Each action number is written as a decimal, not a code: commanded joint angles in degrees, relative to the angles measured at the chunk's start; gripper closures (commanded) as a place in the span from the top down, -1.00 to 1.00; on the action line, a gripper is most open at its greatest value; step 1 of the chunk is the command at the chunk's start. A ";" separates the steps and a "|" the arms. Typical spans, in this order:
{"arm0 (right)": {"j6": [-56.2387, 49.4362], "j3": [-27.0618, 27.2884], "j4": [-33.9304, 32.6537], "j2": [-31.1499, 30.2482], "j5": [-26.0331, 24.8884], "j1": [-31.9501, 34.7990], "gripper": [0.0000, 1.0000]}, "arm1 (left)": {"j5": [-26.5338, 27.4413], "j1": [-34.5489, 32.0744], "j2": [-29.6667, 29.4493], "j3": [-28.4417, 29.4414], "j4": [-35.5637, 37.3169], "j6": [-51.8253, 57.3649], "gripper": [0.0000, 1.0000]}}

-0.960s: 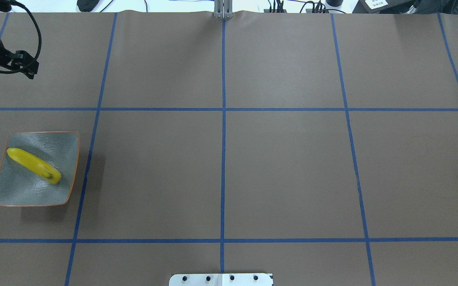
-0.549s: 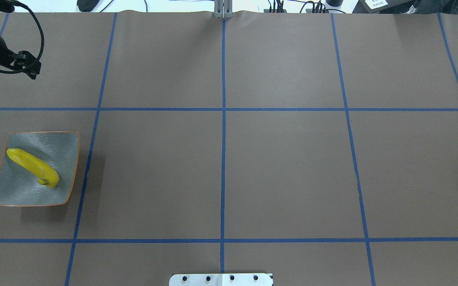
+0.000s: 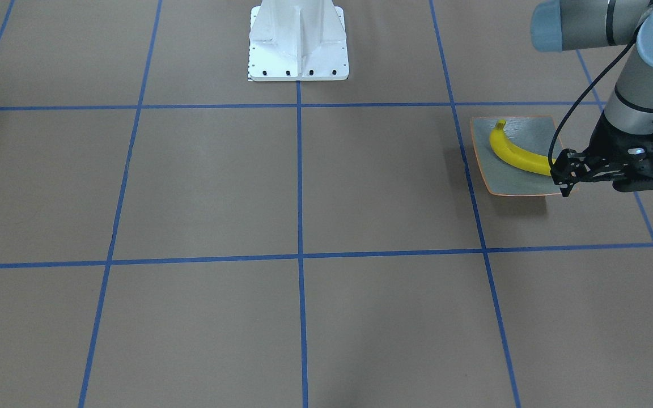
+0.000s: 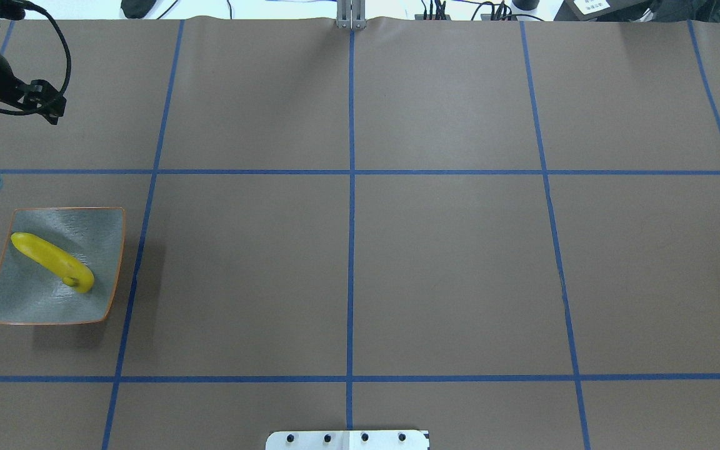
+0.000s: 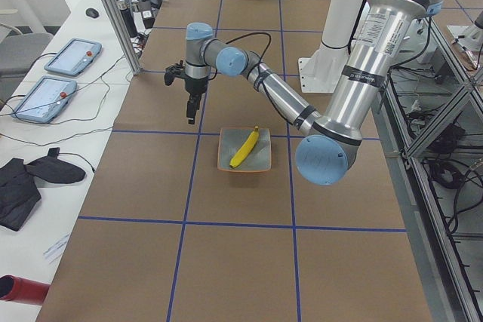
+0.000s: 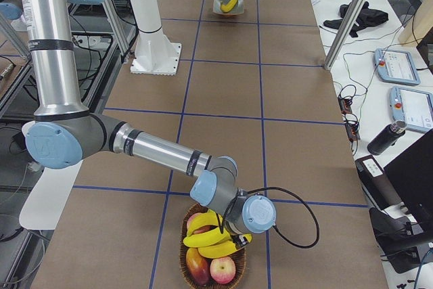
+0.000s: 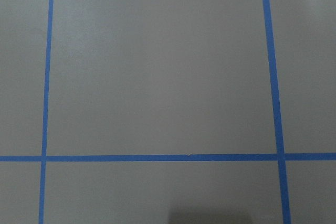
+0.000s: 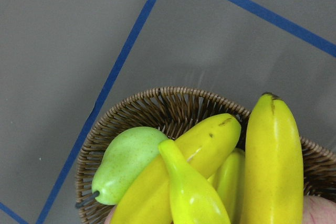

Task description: Transfer all bananas from basket to plate

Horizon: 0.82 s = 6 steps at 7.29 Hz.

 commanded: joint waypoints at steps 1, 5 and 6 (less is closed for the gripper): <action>-0.14 -0.42 0.01 0.02 -0.09 -1.14 0.98 | 0.00 0.09 -0.10 0.39 -0.09 -0.06 1.00; -0.14 -1.12 -0.07 0.28 -1.40 -1.32 0.79 | 0.00 0.09 -0.10 0.21 -0.09 -0.14 0.99; -0.05 -1.12 -0.08 0.63 -1.41 -2.54 0.56 | 0.00 0.09 -0.19 0.21 -0.09 -0.14 0.99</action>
